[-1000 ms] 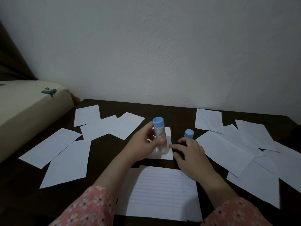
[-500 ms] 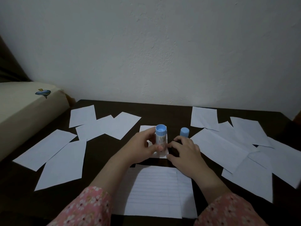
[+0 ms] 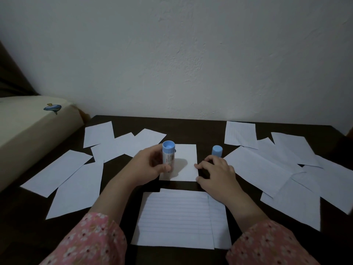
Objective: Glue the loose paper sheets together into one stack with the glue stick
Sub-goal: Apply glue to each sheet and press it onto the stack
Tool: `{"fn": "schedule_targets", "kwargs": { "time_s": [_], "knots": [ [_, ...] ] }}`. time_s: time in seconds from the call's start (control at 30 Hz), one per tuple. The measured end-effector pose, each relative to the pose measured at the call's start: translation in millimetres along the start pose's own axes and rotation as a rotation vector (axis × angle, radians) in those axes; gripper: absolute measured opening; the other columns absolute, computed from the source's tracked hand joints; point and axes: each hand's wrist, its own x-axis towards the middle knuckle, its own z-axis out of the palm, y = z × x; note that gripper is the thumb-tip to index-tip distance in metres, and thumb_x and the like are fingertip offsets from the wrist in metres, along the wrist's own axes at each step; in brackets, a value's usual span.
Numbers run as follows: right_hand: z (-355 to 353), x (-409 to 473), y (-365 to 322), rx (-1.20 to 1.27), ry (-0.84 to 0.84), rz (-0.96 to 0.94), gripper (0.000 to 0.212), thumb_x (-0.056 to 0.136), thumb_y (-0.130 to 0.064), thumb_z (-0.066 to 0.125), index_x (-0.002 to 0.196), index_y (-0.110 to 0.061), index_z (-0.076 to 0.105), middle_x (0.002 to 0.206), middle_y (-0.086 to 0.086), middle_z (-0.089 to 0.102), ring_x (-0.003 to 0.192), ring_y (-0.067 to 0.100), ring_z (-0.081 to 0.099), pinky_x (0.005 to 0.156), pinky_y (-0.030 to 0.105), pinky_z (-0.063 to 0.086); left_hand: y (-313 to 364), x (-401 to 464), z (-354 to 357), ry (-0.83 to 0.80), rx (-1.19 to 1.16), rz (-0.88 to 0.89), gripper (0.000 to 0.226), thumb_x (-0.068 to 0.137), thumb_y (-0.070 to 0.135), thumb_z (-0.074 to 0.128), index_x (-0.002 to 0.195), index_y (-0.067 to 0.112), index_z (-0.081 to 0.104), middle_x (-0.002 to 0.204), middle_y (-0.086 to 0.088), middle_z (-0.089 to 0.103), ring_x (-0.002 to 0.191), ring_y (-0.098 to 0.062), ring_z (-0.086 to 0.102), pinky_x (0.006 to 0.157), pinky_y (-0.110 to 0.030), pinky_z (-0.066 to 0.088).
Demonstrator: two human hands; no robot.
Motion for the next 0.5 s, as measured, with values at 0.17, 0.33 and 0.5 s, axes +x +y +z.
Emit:
{"fn": "schedule_targets", "kwargs": {
  "time_s": [0.17,0.33,0.5],
  "knots": [
    [-0.7,-0.1,-1.0,0.007,-0.002,0.002,0.037,0.091,-0.036,0.055,0.128,-0.035,0.053,0.137,-0.009,0.035,0.132,0.012,0.026,0.109,0.035,0.020,-3.0,-4.5,-4.1,0.033,-0.028,-0.011,0.045,0.084,0.016,0.070,0.117,0.041,0.054,0.112,0.016,0.057,0.107,-0.008,0.053,0.096,-0.036,0.046],
    [-2.8,-1.6,-1.6,0.007,-0.017,0.001,0.038,0.091,-0.038,0.054,0.129,-0.036,0.052,0.139,-0.009,0.034,0.133,0.011,0.024,0.110,0.035,0.020,-6.8,-6.3,-4.7,0.117,-0.069,-0.001,0.046,0.082,0.017,0.072,0.122,0.033,0.055,0.115,0.011,0.059,0.107,-0.012,0.056,0.092,-0.035,0.049],
    [-6.2,-4.7,-4.0,0.014,-0.045,-0.042,0.038,0.086,-0.045,0.060,0.122,-0.035,0.055,0.132,-0.009,0.036,0.129,0.012,0.027,0.108,0.034,0.022,-8.9,-3.8,-4.0,0.477,-0.576,0.124,0.034,0.086,0.014,0.062,0.120,0.018,0.055,0.108,0.002,0.061,0.096,-0.015,0.059,0.074,-0.025,0.050]
  ]
}}
